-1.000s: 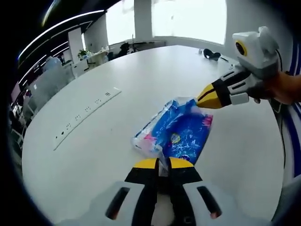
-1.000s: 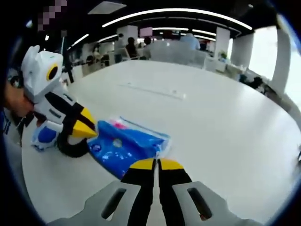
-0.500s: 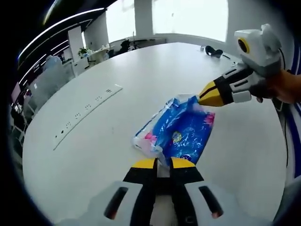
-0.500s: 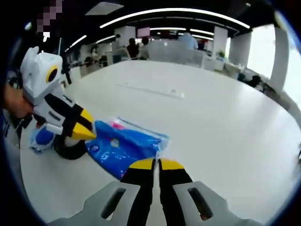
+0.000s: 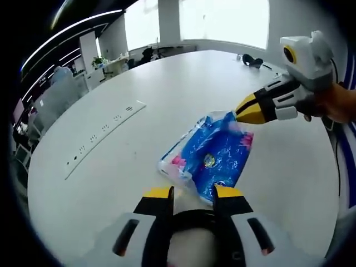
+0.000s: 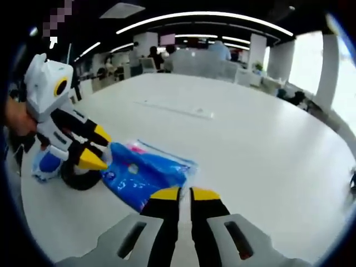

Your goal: Arrange the tabletop items into an orderly group along one side of the table until the central work area is clear of visible clutter.

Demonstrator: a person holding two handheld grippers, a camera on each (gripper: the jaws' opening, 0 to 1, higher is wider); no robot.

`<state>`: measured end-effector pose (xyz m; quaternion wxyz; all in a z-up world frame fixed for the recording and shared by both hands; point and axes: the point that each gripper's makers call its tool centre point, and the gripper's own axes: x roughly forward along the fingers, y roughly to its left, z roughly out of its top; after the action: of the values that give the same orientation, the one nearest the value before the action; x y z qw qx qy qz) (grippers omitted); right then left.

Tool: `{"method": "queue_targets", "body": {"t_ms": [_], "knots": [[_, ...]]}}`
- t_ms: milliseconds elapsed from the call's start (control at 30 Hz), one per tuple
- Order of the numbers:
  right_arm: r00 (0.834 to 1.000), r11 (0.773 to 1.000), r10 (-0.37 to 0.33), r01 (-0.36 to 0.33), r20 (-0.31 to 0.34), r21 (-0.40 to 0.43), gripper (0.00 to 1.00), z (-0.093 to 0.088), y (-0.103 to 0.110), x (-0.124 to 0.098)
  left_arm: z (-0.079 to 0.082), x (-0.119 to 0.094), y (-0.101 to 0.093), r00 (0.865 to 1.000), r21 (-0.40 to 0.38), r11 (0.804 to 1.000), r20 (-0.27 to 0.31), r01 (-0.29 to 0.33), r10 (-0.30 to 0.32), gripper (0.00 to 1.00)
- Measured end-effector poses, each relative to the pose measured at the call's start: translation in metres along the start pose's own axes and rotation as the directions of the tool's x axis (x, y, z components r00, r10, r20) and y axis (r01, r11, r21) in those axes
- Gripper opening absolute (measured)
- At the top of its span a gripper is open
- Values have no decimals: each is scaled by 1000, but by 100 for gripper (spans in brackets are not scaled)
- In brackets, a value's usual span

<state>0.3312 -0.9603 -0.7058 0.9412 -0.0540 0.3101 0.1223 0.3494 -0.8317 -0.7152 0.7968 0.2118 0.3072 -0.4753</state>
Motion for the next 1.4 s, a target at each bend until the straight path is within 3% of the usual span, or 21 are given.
{"method": "queue_targets", "body": {"t_ms": [233, 400, 667, 833, 1067, 1267, 1400], "knots": [[998, 999, -23, 21, 53, 28, 17, 10, -1, -7, 12, -12, 3, 999, -21, 1000, 39, -22, 22, 40], [997, 999, -31, 28, 73, 36, 27, 16, -2, -11, 19, -18, 0, 998, 6, 1000, 56, -26, 26, 48], [993, 998, -35, 29, 111, 55, 41, 28, 1, -17, 24, -30, -5, 998, 15, 1000, 64, -24, 23, 53], [991, 997, -35, 27, 131, 68, 48, 38, 5, -22, 32, -43, -3, 996, 52, 998, 85, -36, 31, 63], [987, 997, -36, 24, 154, 78, 57, 48, 9, -33, 38, -56, 0, 994, 27, 998, 94, -54, 51, 74], [986, 997, -26, 14, 162, 75, 70, 53, 14, -46, 37, -69, -1, 992, -16, 997, 102, -71, 72, 81], [985, 996, -18, 4, 170, 87, 81, 58, 19, -54, 44, -78, -5, 990, -6, 997, 123, -74, 74, 86]]}}
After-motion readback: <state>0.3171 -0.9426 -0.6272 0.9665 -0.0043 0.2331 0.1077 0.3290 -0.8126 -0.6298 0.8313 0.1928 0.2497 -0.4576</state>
